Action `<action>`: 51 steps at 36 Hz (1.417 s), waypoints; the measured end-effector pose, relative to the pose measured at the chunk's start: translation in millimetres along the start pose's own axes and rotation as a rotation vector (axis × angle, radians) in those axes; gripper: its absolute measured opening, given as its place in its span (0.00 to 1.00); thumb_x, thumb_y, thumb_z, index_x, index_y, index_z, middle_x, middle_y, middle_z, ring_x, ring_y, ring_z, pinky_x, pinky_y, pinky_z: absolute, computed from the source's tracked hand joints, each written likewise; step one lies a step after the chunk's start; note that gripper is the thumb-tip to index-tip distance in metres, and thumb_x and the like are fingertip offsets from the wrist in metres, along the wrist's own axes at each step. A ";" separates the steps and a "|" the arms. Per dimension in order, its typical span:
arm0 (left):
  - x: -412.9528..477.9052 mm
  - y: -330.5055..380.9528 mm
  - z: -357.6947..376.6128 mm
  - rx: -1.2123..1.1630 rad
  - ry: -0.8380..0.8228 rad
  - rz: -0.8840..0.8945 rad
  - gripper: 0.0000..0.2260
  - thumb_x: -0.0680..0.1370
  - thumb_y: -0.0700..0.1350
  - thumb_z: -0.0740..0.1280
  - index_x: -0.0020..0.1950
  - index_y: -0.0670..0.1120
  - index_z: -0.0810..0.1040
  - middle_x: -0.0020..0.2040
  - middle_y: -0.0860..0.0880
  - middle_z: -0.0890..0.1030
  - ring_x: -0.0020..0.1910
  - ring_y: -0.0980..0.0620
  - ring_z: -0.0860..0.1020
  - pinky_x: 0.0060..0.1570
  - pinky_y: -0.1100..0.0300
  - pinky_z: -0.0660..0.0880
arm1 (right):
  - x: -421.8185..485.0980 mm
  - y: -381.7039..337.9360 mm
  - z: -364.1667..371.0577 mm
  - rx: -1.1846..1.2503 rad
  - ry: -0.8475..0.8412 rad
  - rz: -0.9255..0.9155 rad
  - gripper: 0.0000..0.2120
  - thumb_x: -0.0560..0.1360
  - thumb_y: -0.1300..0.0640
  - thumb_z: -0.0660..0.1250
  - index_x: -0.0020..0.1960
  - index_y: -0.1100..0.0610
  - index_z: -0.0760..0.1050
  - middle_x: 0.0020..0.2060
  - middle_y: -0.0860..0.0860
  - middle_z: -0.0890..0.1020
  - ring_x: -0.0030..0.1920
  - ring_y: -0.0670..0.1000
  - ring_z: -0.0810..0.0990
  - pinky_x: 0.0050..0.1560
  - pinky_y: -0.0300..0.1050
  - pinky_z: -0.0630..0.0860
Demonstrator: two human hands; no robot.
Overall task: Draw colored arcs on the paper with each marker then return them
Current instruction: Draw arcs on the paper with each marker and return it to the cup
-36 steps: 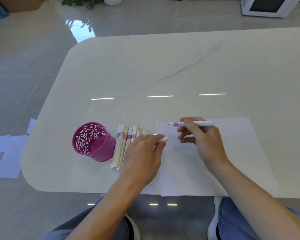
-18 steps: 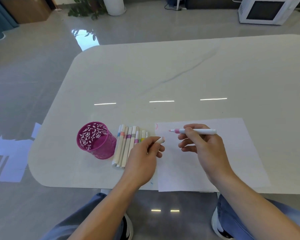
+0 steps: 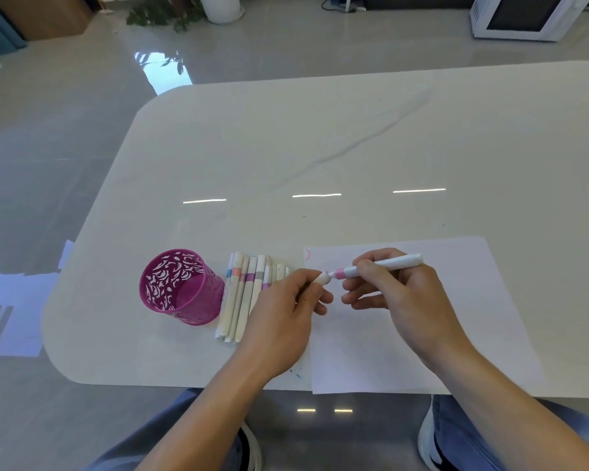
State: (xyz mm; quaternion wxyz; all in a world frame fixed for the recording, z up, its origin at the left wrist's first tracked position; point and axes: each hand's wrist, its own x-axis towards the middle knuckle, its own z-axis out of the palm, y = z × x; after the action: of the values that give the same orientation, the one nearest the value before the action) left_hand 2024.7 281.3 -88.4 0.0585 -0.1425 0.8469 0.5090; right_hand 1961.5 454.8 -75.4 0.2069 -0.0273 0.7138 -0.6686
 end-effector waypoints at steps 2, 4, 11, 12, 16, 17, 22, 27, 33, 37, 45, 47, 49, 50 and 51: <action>-0.6 -0.3 0.5 0.004 -0.001 0.006 0.09 0.84 0.47 0.60 0.61 0.54 0.78 0.45 0.59 0.83 0.45 0.62 0.81 0.45 0.62 0.77 | 0.9 0.2 0.3 -0.003 -0.001 0.018 0.08 0.82 0.57 0.68 0.48 0.58 0.84 0.41 0.53 0.89 0.41 0.55 0.89 0.42 0.46 0.86; -0.9 -0.5 0.5 0.001 0.008 0.013 0.09 0.84 0.47 0.60 0.60 0.53 0.78 0.45 0.59 0.83 0.44 0.62 0.81 0.45 0.63 0.77 | 1.5 0.3 1.0 -0.006 0.002 0.019 0.08 0.82 0.57 0.68 0.48 0.58 0.85 0.41 0.53 0.89 0.41 0.55 0.89 0.41 0.45 0.86; -0.9 1.4 1.1 -0.074 0.029 0.036 0.08 0.84 0.45 0.61 0.58 0.52 0.80 0.42 0.55 0.82 0.41 0.56 0.81 0.42 0.59 0.79 | 0.8 -0.4 1.2 0.012 -0.002 -0.003 0.08 0.82 0.56 0.70 0.47 0.58 0.85 0.39 0.55 0.88 0.39 0.57 0.88 0.41 0.44 0.85; -1.3 1.5 1.6 -0.089 0.042 0.041 0.09 0.84 0.45 0.61 0.58 0.51 0.80 0.41 0.54 0.82 0.39 0.56 0.81 0.41 0.58 0.79 | 0.4 -0.8 1.8 0.028 -0.011 -0.005 0.08 0.82 0.56 0.70 0.47 0.58 0.85 0.39 0.55 0.88 0.39 0.57 0.88 0.41 0.44 0.85; -0.5 0.7 1.8 -0.073 0.105 0.092 0.09 0.84 0.45 0.61 0.56 0.51 0.81 0.38 0.53 0.80 0.36 0.56 0.80 0.38 0.58 0.78 | -1.8 -1.1 7.0 0.092 -0.032 -0.031 0.11 0.83 0.58 0.69 0.44 0.52 0.86 0.40 0.54 0.89 0.40 0.58 0.89 0.42 0.44 0.85; 0.0 0.7 1.5 -0.069 0.118 0.101 0.09 0.84 0.45 0.61 0.55 0.51 0.81 0.37 0.54 0.80 0.36 0.56 0.80 0.37 0.60 0.77 | -2.3 -1.2 8.3 0.095 -0.029 -0.045 0.11 0.83 0.58 0.69 0.44 0.51 0.86 0.40 0.54 0.89 0.40 0.58 0.89 0.42 0.44 0.85; -0.5 0.9 2.4 -0.074 0.139 0.115 0.09 0.83 0.44 0.62 0.55 0.50 0.82 0.35 0.56 0.79 0.35 0.57 0.79 0.36 0.67 0.73 | -2.4 3.3 10.1 0.114 -0.018 -0.067 0.08 0.82 0.57 0.69 0.48 0.56 0.85 0.42 0.56 0.89 0.41 0.59 0.89 0.43 0.47 0.87; -3.4 0.7 0.6 -0.060 0.147 0.135 0.08 0.83 0.43 0.63 0.56 0.49 0.83 0.36 0.54 0.80 0.35 0.56 0.79 0.37 0.66 0.74 | -2.8 6.8 11.0 0.177 -0.051 -0.022 0.09 0.79 0.52 0.69 0.48 0.56 0.86 0.43 0.58 0.89 0.43 0.60 0.89 0.45 0.48 0.86; -7.7 6.1 -8.7 -0.055 0.160 0.104 0.07 0.81 0.47 0.67 0.56 0.53 0.82 0.39 0.58 0.81 0.39 0.58 0.81 0.38 0.69 0.75 | 5.0 5.6 9.9 0.243 -0.080 0.158 0.15 0.75 0.48 0.71 0.50 0.58 0.87 0.43 0.59 0.88 0.44 0.60 0.89 0.43 0.44 0.85; -14.7 11.2 -22.2 -0.176 0.236 0.097 0.07 0.78 0.47 0.71 0.54 0.58 0.83 0.42 0.58 0.83 0.44 0.54 0.82 0.45 0.57 0.81 | 9.2 12.2 8.9 0.107 -0.060 0.210 0.11 0.82 0.52 0.70 0.55 0.60 0.83 0.40 0.55 0.88 0.41 0.56 0.89 0.42 0.42 0.85; -31.8 12.0 -56.1 -0.213 0.487 0.208 0.05 0.81 0.50 0.67 0.55 0.55 0.82 0.53 0.56 0.83 0.54 0.53 0.81 0.52 0.55 0.79 | 4.6 19.7 12.9 -0.837 -0.107 -0.102 0.07 0.83 0.48 0.66 0.60 0.46 0.76 0.46 0.40 0.82 0.46 0.42 0.81 0.47 0.37 0.75; -35.7 10.8 -63.1 -0.135 0.559 0.243 0.08 0.83 0.51 0.63 0.58 0.55 0.80 0.54 0.59 0.82 0.56 0.55 0.81 0.52 0.59 0.79 | 4.7 21.1 13.9 -0.952 -0.106 -0.184 0.09 0.84 0.50 0.65 0.62 0.50 0.77 0.50 0.43 0.81 0.49 0.44 0.79 0.51 0.38 0.74; -39.2 9.8 -69.8 -0.084 0.639 0.279 0.09 0.84 0.50 0.61 0.61 0.54 0.79 0.54 0.59 0.82 0.57 0.58 0.80 0.51 0.66 0.77 | 6.3 22.5 15.3 -1.061 -0.140 -0.219 0.11 0.84 0.50 0.64 0.64 0.52 0.77 0.55 0.46 0.81 0.53 0.47 0.79 0.54 0.40 0.73; -40.4 9.3 -73.0 -0.057 0.680 0.298 0.10 0.85 0.49 0.60 0.62 0.53 0.79 0.54 0.58 0.81 0.57 0.58 0.80 0.50 0.68 0.76 | 7.1 23.1 15.9 -1.091 -0.159 -0.223 0.12 0.84 0.50 0.63 0.65 0.53 0.76 0.57 0.47 0.81 0.55 0.48 0.78 0.56 0.41 0.74; -41.3 8.8 -76.2 -0.032 0.718 0.315 0.10 0.85 0.48 0.60 0.63 0.53 0.79 0.54 0.57 0.81 0.57 0.57 0.80 0.50 0.68 0.76 | 7.5 23.6 16.6 -1.111 -0.176 -0.222 0.12 0.85 0.50 0.63 0.65 0.53 0.76 0.58 0.47 0.80 0.56 0.49 0.78 0.57 0.42 0.75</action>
State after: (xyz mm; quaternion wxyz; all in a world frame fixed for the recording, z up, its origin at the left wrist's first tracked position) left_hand 2064.9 225.7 -34.6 -0.3223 -0.1808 0.8169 0.4429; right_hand 1965.8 439.3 -100.4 0.1488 -0.2622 0.9309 -0.2061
